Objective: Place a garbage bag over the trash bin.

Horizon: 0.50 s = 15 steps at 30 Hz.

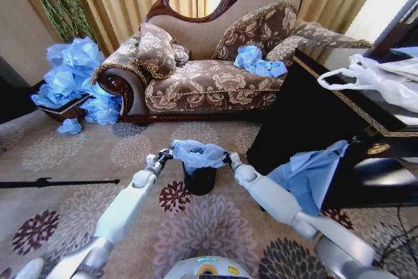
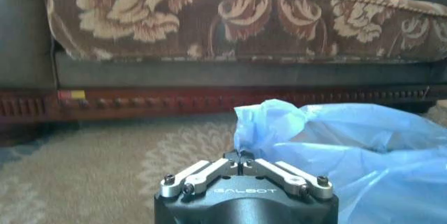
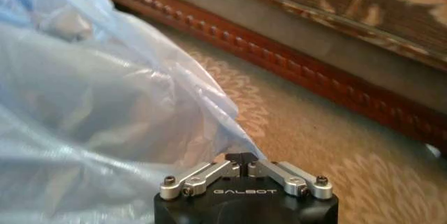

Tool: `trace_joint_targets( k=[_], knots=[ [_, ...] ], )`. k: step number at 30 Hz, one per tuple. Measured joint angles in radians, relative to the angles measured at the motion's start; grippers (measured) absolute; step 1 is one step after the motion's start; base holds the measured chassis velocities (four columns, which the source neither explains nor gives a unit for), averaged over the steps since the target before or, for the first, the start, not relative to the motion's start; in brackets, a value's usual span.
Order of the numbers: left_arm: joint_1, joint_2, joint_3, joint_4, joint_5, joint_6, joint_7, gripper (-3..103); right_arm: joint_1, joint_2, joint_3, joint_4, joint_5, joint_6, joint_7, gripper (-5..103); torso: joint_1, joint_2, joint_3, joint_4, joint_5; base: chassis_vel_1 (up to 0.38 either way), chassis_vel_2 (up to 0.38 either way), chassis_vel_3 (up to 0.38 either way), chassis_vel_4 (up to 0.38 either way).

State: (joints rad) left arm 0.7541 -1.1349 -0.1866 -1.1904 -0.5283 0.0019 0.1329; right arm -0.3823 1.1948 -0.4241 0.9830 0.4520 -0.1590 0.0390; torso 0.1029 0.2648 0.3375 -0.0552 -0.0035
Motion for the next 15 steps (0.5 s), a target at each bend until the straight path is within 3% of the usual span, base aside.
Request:
trace_joint_targets(
  k=[1, 2, 3, 7, 15],
  knots=[
    [0.0, 0.0, 0.0, 0.0, 0.0, 0.0, 0.0, 0, 0.0, 0.0, 0.0, 0.0, 0.0, 0.0, 0.0, 0, 0.0, 0.0, 0.0, 0.0, 0.0, 0.0, 0.0, 0.0, 0.0],
    [-0.003, -0.007, 0.004, 0.011, -0.004, 0.003, 0.0, 0, 0.014, 0.001, 0.0, -0.029, -0.029, 0.016, -0.058, 0, 0.0, 0.0, 0.0, -0.0002, -0.0001, 0.0, 0.0, 0.0, 0.0],
    [-0.003, -0.007, 0.004, 0.011, -0.004, 0.003, 0.0, 0, 0.014, 0.001, 0.0, -0.029, -0.029, 0.016, -0.058, 0, 0.0, 0.0, 0.0, -0.0002, -0.0001, 0.0, 0.0, 0.0, 0.0],
    [-0.003, -0.023, 0.007, 0.036, -0.009, 0.011, 0.002, 0, 0.033, -0.002, -0.002, -0.066, -0.07, 0.025, -0.196, 0, 0.0, 0.0, 0.0, 0.0001, 0.0, 0.0, 0.0, 0.0, 0.0],
    [0.035, -0.028, 0.002, 0.039, -0.025, 0.028, 0.014, 0, 0.038, 0.015, 0.017, -0.127, -0.156, 0.062, -0.334, 0, 0.0, 0.0, 0.0, 0.0, 0.0, 0.0, 0.0, 0.0, 0.0]
  ],
)
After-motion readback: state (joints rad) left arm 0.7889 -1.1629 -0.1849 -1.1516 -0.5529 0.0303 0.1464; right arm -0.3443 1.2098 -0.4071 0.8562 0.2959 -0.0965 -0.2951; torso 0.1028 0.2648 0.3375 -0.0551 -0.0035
